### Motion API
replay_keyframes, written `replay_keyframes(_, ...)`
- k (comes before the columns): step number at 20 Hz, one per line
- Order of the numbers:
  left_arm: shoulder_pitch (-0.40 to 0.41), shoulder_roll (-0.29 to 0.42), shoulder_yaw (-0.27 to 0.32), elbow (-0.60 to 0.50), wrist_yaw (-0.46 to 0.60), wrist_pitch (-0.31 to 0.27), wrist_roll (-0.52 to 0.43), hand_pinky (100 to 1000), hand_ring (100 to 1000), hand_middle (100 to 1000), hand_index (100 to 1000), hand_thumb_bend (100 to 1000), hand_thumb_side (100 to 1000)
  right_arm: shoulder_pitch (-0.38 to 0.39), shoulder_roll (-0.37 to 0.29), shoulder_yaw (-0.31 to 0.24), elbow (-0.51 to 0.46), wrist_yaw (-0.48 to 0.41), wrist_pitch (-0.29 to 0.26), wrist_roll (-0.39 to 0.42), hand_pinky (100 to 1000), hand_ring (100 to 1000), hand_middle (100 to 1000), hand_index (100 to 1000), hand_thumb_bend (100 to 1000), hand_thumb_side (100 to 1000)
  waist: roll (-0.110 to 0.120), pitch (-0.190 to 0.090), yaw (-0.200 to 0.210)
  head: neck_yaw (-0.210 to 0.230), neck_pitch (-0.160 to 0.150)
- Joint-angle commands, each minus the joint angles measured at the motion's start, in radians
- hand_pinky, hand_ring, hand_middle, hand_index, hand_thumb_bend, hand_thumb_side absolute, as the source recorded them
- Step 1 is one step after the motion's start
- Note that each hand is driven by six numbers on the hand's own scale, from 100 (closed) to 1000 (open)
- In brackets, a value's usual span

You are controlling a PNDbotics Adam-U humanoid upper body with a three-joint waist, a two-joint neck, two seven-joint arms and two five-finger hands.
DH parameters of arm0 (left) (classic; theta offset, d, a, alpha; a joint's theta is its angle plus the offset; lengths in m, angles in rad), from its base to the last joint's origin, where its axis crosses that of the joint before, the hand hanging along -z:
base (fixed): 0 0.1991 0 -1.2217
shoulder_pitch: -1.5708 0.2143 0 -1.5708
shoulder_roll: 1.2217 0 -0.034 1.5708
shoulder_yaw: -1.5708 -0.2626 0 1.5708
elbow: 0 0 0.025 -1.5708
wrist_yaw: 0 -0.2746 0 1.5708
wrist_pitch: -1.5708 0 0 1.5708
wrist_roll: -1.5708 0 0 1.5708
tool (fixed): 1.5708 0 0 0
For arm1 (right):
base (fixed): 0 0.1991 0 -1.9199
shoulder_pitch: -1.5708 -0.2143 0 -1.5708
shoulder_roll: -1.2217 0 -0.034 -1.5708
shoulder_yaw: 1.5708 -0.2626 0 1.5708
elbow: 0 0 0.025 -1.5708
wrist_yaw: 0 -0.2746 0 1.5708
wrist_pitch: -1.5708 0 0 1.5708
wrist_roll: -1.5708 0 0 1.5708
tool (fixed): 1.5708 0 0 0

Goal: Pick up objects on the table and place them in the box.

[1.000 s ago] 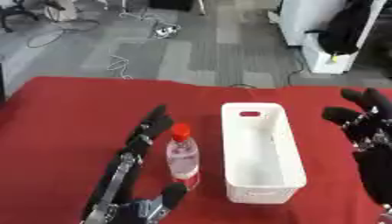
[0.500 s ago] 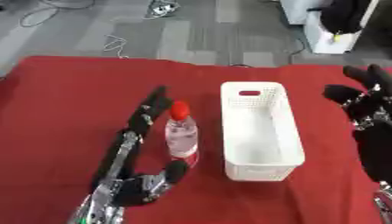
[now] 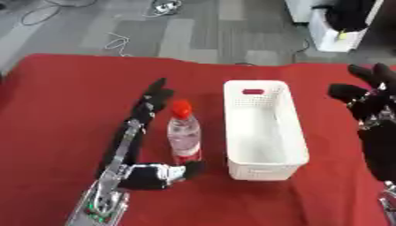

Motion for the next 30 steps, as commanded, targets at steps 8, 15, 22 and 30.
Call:
replay_keyframes(8,-0.106,0.083,0.052,0.005,0.161,0.032,-0.042,959,1000,1000,904,796,447,0.002,-0.008,-0.006,-0.009,-0.003,-0.001,0.006,872,828,920,1000,340,844,0.001,-0.023,-0.002,0.02,-0.009)
replay_keyframes(15,-0.122,0.103,0.042,0.063,0.16,0.062,-0.103,1000,1000,1000,908,776,501,0.0,-0.009,-0.004,-0.01,-0.005,-0.003,0.01,872,829,920,1000,341,844,0.0,-0.019,-0.006,0.018,-0.006)
replay_keyframes(22,-0.117,0.092,0.039,0.097,0.143,0.065,-0.165,1000,1000,1000,889,758,574,-0.004,-0.008,-0.005,-0.011,-0.003,-0.002,0.01,872,830,920,1000,342,844,0.001,-0.012,-0.01,0.005,0.009)
replay_keyframes(30,-0.101,0.077,0.031,0.137,0.103,0.042,-0.216,996,1000,1000,881,746,607,-0.008,-0.007,-0.006,-0.012,-0.002,-0.001,0.008,872,830,920,1000,343,844,0.004,-0.007,-0.017,0.0,0.015)
